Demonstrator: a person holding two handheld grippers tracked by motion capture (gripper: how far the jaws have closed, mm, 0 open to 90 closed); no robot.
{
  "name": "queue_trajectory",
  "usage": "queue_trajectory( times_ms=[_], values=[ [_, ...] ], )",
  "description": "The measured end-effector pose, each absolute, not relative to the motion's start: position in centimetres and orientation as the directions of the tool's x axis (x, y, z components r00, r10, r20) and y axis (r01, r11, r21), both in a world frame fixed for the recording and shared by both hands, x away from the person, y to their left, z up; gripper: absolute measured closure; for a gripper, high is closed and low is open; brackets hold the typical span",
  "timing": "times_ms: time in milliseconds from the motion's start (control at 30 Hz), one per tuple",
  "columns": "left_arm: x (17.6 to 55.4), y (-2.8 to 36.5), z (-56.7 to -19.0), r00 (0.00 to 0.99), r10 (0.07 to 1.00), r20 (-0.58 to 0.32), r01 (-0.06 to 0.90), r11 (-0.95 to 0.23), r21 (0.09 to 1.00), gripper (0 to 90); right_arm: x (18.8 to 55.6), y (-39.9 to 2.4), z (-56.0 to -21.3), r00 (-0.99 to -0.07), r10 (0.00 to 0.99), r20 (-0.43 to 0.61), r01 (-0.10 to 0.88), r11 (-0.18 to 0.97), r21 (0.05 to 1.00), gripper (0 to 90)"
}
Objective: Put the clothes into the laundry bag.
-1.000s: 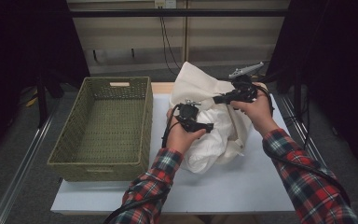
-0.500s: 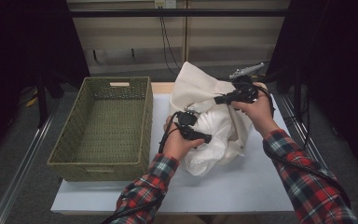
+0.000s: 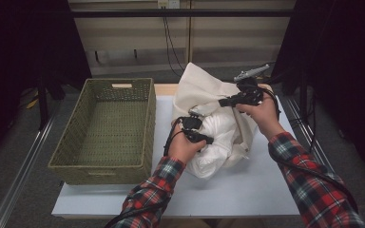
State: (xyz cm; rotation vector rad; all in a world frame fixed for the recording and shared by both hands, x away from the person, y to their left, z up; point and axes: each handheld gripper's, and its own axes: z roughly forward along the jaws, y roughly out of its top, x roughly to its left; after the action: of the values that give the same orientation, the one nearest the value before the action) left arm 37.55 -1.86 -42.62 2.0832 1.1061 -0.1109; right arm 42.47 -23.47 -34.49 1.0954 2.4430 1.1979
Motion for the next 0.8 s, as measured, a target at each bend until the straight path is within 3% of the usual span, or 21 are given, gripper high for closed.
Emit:
queue_trajectory(
  times_ms=[633, 800],
  values=[
    [39.0, -2.9, -40.2, 0.592, 0.738, -0.325, 0.655, -0.206, 0.727, 72.0, 42.1, -23.5, -33.7, -0.718, 0.686, 0.121, 0.508, 0.397, 0.764, 87.0],
    [39.2, -4.0, -40.9, 0.620, 0.731, -0.285, 0.632, -0.249, 0.734, 70.6, 42.1, -23.4, -33.4, -0.718, 0.685, 0.124, 0.509, 0.395, 0.765, 87.0]
  ],
)
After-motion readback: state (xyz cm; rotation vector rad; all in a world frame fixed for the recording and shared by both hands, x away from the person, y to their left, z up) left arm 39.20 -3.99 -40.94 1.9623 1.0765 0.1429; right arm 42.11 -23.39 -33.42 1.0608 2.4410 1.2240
